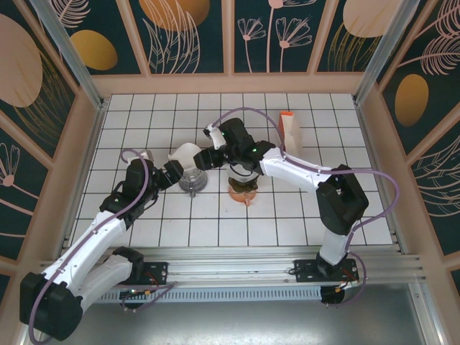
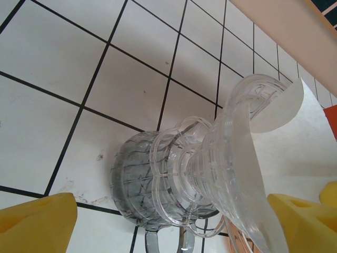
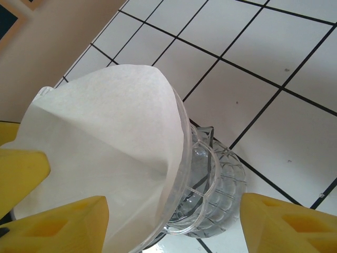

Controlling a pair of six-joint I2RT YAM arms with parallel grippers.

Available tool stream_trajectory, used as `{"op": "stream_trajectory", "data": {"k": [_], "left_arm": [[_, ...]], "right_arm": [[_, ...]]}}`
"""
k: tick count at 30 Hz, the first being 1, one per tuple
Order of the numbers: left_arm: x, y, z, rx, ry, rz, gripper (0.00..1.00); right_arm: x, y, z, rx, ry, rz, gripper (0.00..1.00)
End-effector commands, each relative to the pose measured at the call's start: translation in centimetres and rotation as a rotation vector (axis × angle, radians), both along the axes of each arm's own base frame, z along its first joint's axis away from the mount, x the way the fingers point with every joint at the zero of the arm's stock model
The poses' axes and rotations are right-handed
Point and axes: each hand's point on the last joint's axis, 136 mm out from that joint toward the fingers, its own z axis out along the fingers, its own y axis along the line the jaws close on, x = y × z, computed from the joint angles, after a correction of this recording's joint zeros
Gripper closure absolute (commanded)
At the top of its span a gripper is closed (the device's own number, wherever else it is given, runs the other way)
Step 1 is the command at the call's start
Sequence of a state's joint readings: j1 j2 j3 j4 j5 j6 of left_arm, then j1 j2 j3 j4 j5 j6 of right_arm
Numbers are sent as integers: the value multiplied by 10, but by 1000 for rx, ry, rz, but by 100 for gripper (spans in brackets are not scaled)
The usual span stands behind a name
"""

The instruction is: Place the coffee filter in the dripper

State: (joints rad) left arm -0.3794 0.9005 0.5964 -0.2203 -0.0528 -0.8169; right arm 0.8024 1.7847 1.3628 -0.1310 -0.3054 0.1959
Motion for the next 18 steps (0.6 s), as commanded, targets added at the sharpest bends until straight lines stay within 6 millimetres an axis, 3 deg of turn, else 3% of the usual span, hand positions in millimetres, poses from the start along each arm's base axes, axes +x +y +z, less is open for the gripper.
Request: {"op": "stream_trajectory", "data": {"k": [1, 8, 18], "left_arm": [[2, 5, 20, -7, -48, 23, 7], [10, 16, 50, 39, -121, 60, 11], [27, 12, 45, 20, -124, 29, 17]], "right_arm": [[-1, -3, 8, -11, -39, -6, 33], [0, -3, 9, -12, -46, -9, 32], [1, -2, 10, -17, -52, -6, 33]]}}
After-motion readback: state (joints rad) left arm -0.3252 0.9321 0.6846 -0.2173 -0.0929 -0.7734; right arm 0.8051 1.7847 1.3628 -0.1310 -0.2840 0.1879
